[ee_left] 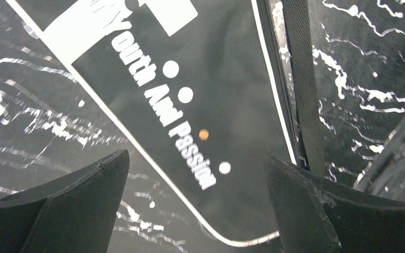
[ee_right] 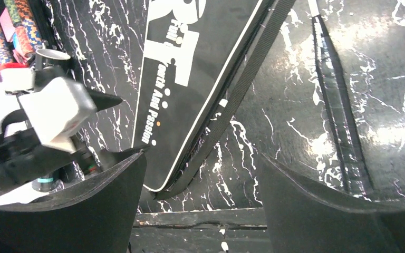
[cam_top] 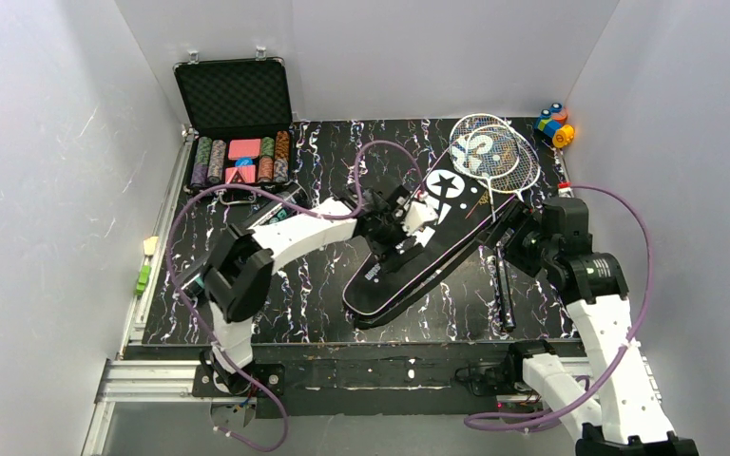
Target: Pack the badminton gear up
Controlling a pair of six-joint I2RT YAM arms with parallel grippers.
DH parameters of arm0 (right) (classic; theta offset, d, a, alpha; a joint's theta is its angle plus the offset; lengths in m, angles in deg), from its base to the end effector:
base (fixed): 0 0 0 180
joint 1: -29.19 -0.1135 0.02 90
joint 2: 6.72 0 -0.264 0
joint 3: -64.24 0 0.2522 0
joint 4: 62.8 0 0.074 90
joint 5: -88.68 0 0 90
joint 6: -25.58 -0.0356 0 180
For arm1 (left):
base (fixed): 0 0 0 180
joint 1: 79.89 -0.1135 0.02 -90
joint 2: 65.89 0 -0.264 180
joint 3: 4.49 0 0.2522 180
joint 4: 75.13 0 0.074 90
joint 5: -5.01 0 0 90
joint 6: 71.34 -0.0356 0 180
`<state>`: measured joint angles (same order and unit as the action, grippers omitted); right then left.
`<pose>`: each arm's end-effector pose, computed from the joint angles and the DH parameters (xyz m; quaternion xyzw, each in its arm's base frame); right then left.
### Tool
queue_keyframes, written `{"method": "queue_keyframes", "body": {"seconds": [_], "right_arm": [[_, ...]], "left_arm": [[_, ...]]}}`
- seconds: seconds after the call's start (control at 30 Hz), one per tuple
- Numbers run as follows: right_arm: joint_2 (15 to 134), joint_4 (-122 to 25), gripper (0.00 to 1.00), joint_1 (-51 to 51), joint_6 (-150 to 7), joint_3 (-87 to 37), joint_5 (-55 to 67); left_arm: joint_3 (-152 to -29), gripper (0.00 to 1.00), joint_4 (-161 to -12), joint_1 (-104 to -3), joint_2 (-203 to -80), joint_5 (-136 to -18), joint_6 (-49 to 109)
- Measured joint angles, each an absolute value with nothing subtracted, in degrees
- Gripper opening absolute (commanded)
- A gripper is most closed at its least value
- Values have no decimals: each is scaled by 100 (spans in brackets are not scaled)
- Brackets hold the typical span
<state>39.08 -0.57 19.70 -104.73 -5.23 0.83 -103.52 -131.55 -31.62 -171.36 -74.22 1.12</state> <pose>0.1503 0.0265 0.3357 0.2315 0.8705 0.1980 0.3864 0.2551 -0.2960 0.2427 0.5442 0.8006 -0.1499 0.2011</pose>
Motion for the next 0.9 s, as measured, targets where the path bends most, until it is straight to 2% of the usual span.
{"method": "queue_keyframes", "body": {"seconds": [0.3,0.67,0.8,0.9], "right_arm": [[3637,200,85,2092,-10515,-402,9],[3862,133,85,2186,-10508,-105,44],[3867,10,84,2232,-10504,-18,83],[3878,-42,83,2254,-10499,28,118]], "left_arm": [[-10757,94,-12654,-2734,-18277,-7625,265],[-10770,90,-12258,-2395,-18469,-7951,387],[-10650,81,-12110,-2318,-18496,-8091,385],[-10558,65,-11990,-2292,-18496,-8202,370]]}}
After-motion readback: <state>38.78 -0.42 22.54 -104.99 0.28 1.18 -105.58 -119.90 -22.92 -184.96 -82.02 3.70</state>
